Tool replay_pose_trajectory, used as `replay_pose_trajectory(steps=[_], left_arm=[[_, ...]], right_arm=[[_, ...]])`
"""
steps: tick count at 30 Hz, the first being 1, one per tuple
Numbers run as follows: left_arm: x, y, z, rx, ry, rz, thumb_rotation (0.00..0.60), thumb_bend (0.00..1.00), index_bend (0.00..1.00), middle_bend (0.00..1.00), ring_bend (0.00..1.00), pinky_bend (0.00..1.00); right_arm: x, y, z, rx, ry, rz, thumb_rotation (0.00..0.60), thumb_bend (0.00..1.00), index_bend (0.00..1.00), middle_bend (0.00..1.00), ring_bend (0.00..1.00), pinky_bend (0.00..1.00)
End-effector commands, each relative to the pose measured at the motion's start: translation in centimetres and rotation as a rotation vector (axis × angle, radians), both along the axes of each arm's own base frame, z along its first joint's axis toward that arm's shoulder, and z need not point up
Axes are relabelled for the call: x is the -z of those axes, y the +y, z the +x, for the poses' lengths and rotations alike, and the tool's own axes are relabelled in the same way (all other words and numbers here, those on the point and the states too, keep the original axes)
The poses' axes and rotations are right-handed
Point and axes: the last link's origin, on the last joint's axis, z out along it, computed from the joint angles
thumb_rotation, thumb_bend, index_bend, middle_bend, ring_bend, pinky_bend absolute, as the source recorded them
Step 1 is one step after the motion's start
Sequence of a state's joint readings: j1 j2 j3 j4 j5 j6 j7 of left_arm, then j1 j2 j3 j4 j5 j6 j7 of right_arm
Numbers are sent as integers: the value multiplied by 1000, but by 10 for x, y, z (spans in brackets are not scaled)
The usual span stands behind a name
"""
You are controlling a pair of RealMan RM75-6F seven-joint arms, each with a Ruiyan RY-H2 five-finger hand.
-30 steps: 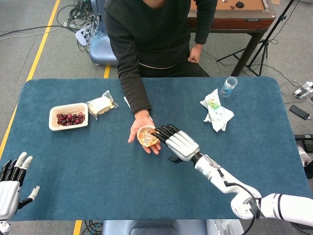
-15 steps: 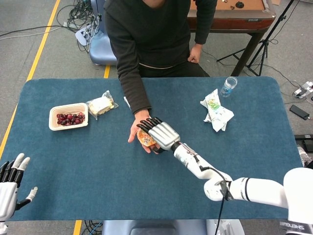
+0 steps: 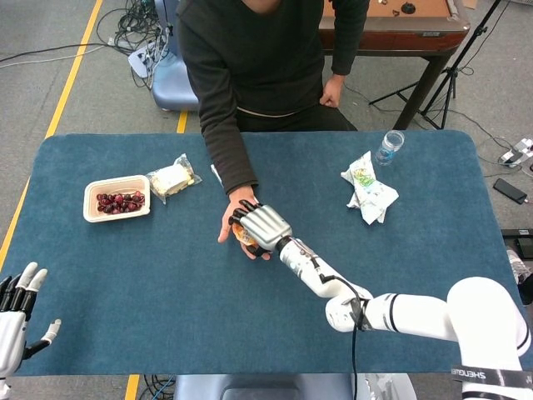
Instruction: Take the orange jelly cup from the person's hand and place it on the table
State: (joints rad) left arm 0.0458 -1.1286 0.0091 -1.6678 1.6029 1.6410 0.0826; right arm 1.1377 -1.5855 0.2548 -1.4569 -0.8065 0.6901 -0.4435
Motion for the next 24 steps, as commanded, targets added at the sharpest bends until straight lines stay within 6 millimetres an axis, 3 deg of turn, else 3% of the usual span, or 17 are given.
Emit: replay_pose_trajectory(steps=[1,3,7,14,24], left_arm=[[0,0,-1,-2,1,1,600,299,52,0,0,0],[-1,0,-1,-3,1,1,600,300,52,0,0,0],[0,0,-1,-1,0,0,600,300,52,0,0,0],[1,0,0,1,-1,-3,600,299,52,0,0,0],[3,0,1,9,-5,-12,600,300,52,0,0,0]], right_arm=[[-1,0,1,-7,-16,-15,600,460,368,255,113,420],[-4,0,2,-11,-36,-31,600,499,440,301,170,513],[-13,0,0,-16,-69,-50,600,532,530,351,229,597],[-42,6,-14,-21,-92,-74,600,537,556,408,271,624],[-84,18,-75,20,-1,-131,600,536,556,413,278,628]])
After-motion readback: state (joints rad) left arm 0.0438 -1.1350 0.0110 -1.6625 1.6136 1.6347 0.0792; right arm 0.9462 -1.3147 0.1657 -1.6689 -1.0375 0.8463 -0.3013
